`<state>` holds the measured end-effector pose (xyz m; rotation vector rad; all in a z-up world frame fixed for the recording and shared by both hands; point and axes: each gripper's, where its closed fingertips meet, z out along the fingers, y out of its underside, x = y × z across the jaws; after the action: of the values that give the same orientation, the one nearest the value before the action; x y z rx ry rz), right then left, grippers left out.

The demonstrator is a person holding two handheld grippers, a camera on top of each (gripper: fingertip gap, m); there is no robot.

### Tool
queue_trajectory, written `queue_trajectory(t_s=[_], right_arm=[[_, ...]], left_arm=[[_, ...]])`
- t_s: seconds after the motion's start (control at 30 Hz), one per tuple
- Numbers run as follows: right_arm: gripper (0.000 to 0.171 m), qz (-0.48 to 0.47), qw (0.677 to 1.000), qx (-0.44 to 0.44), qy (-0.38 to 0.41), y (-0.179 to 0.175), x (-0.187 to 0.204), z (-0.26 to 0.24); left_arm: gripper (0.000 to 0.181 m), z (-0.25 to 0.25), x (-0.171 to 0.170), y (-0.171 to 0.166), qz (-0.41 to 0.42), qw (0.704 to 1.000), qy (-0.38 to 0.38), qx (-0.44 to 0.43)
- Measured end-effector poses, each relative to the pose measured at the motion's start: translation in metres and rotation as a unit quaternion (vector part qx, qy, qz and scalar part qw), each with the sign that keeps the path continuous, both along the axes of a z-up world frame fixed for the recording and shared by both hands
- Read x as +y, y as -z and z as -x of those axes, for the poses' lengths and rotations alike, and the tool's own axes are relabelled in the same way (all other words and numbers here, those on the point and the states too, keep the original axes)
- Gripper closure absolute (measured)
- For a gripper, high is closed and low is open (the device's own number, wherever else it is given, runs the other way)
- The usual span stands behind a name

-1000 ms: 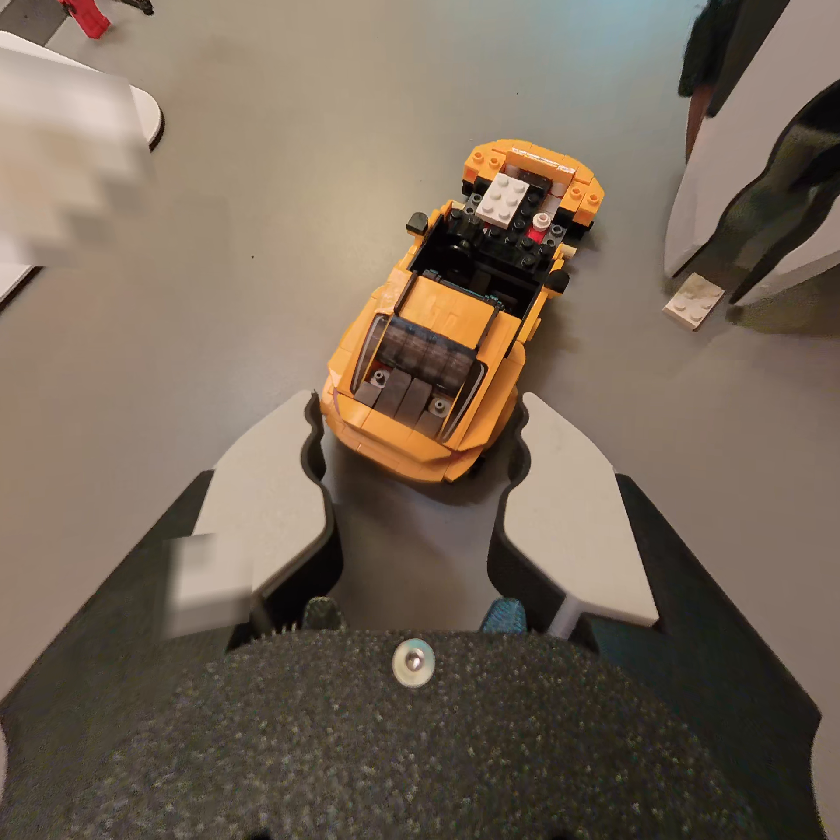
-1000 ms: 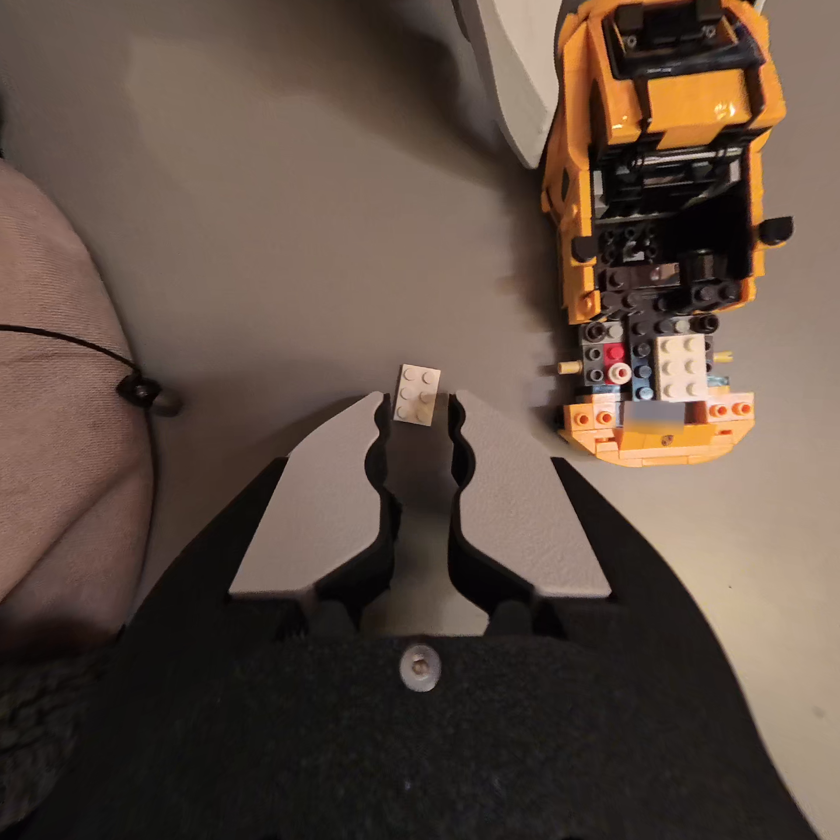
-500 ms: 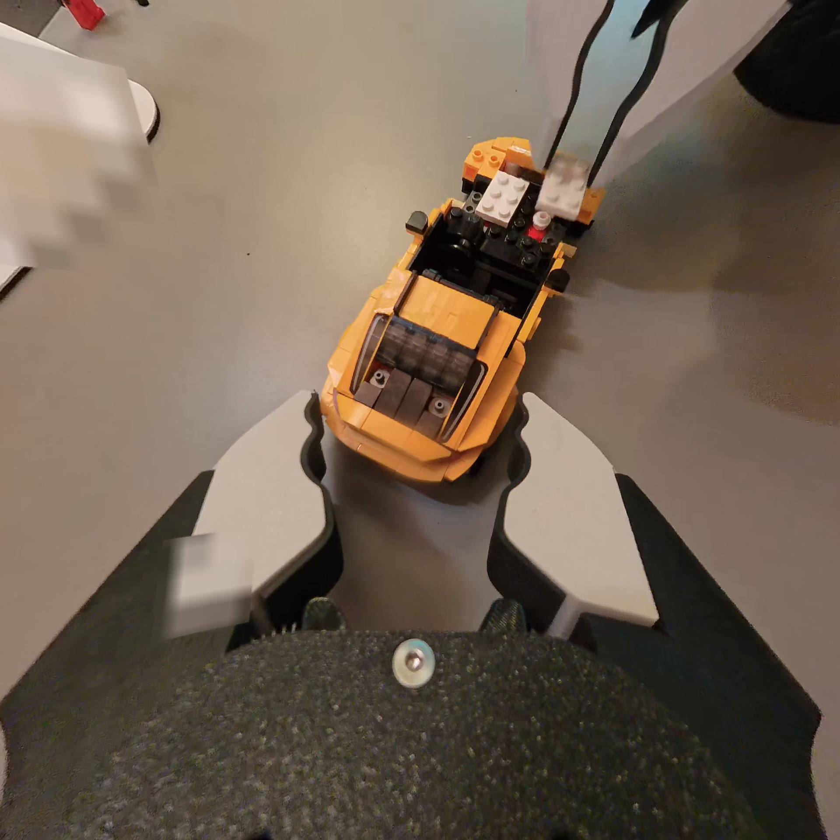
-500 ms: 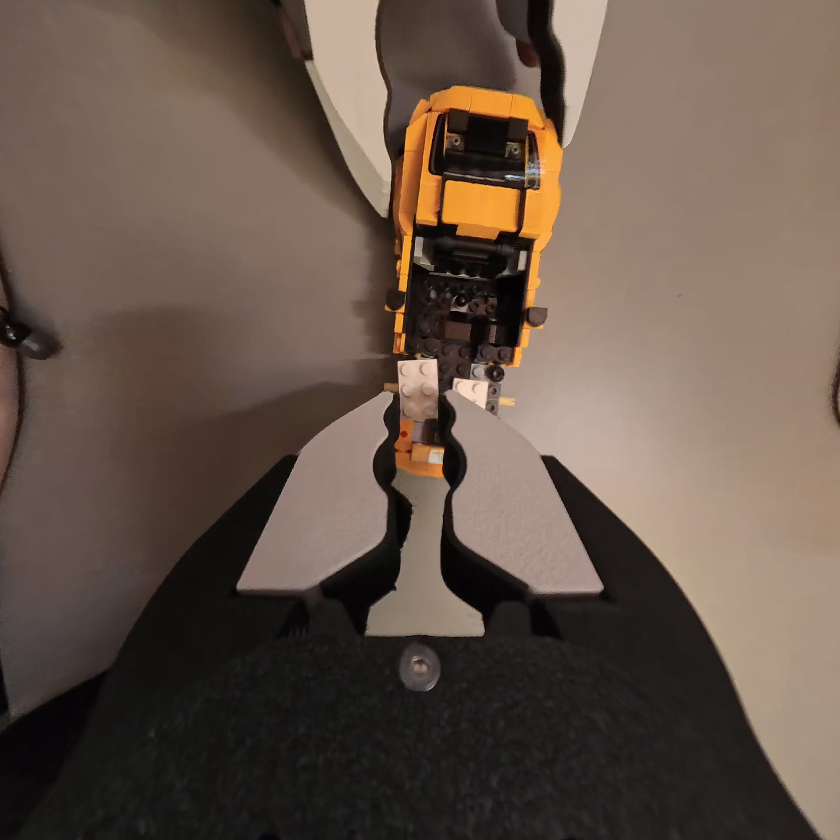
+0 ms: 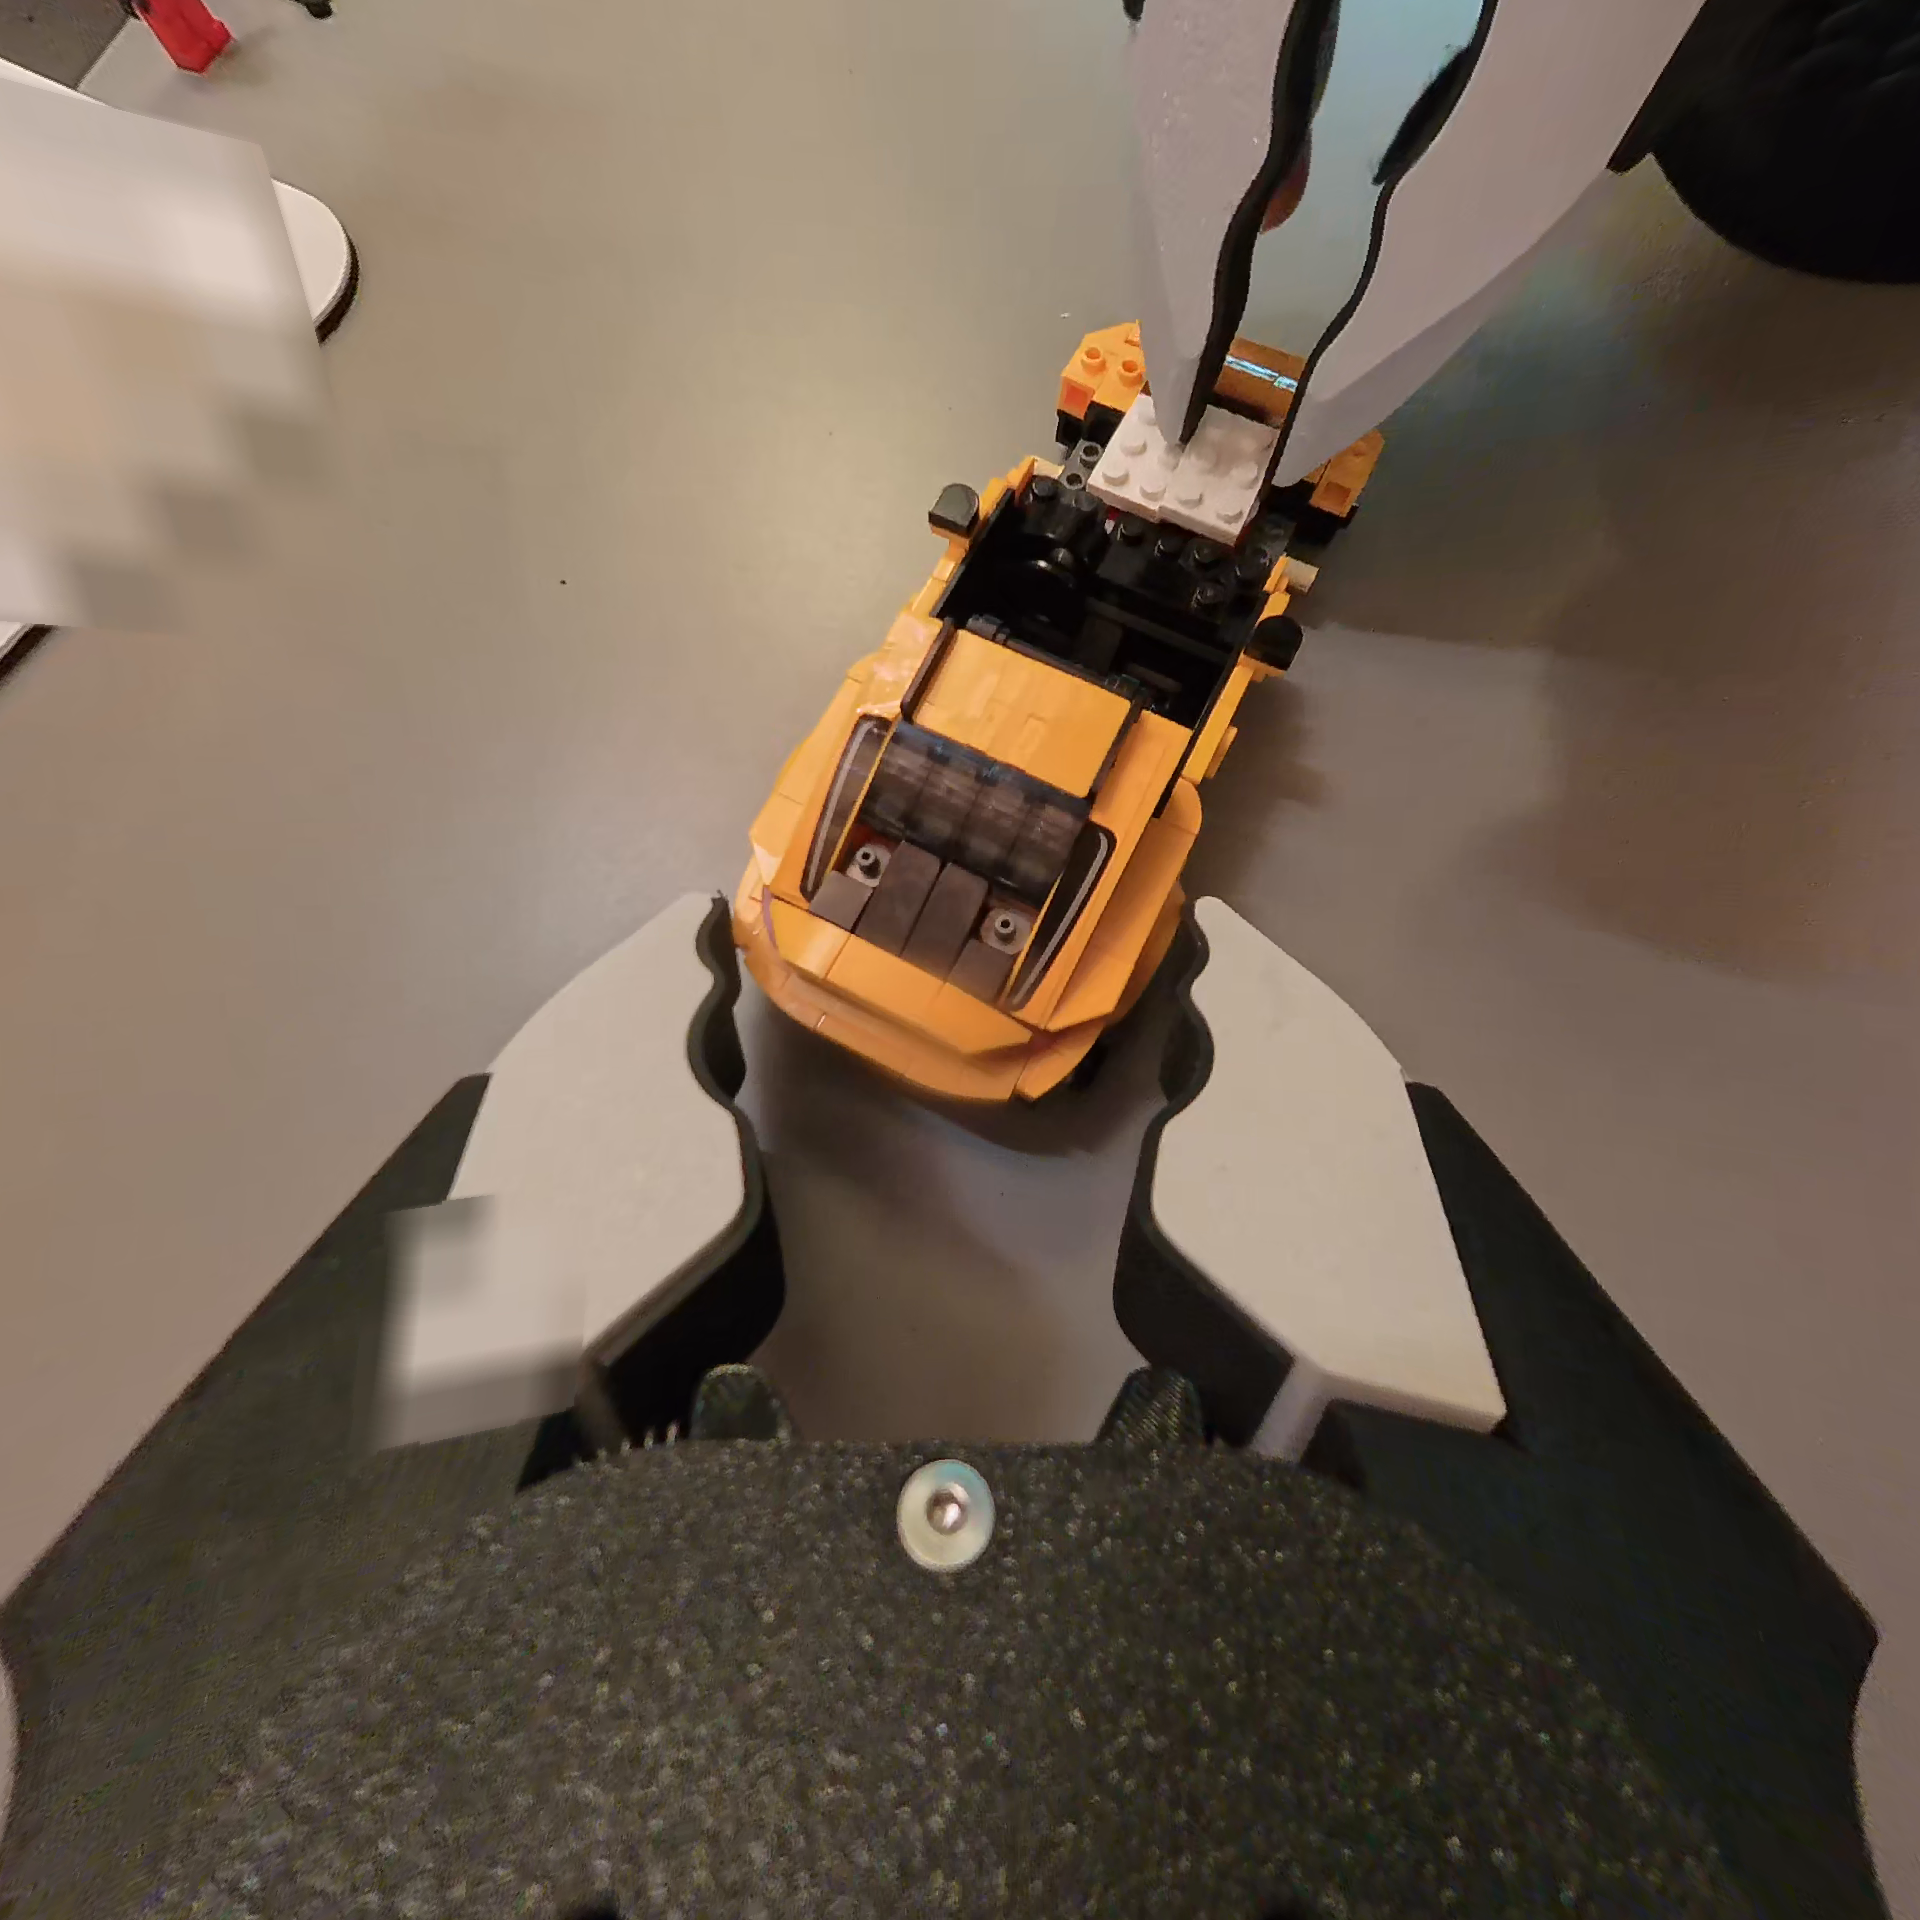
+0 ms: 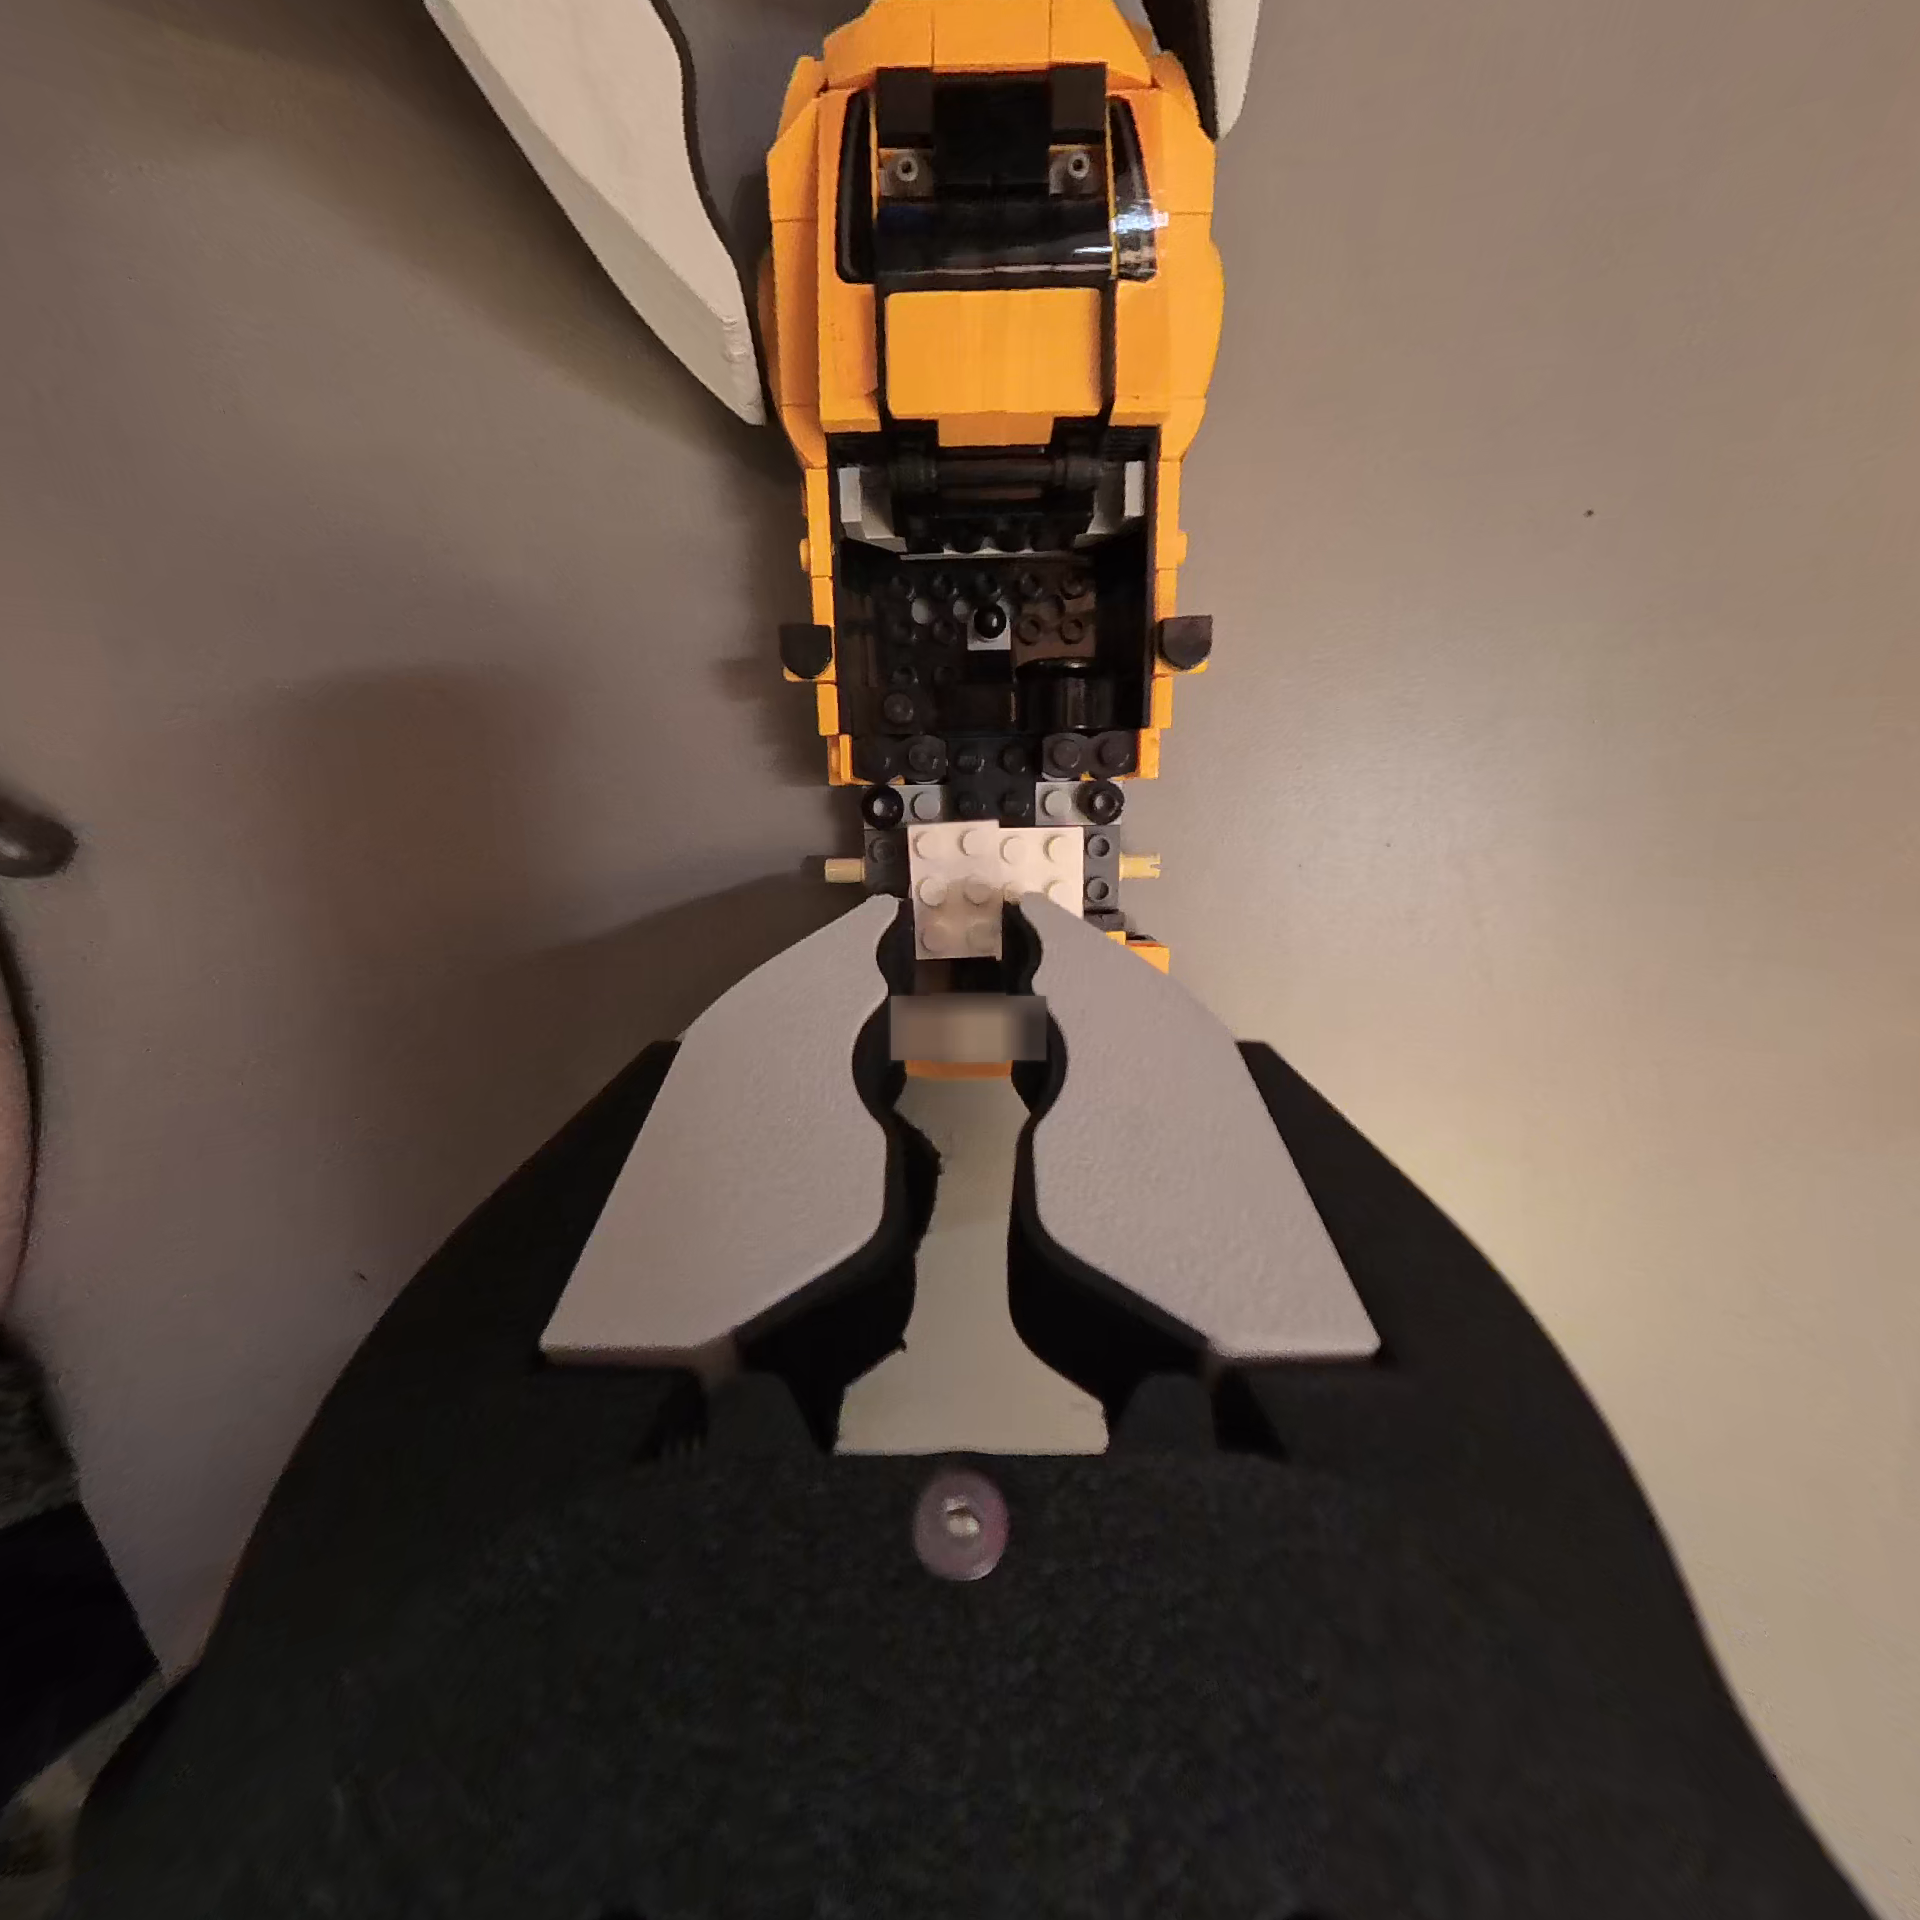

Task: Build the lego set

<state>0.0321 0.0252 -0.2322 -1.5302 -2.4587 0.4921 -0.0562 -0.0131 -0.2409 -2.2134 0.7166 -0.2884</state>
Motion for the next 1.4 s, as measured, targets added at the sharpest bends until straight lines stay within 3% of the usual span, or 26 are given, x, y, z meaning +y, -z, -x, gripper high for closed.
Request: queue_trajectory(t_s=[0.6, 0.93, 1.4], right_arm=[[0.151, -0.01, 1.0, -0.007, 0.019, -0.005, 0.003, -0.003], [0.156, -0.06, 0.995, 0.006, -0.079, -0.001, -0.009, 0.003], [0.16, -0.022, 1.0, 0.004, -0.002, 0.001, -0.005, 0.004]], left_arm=[[0.102, -0.001, 0.0, 0.0, 0.002, 1.0, 0.002, 0.001], [0.102, -0.001, -0.001, 0.001, 0.003, 1.0, 0.003, 0.002], [0.102, -0.001, 0.0, 0.001, 0.004, 1.0, 0.002, 0.003]])
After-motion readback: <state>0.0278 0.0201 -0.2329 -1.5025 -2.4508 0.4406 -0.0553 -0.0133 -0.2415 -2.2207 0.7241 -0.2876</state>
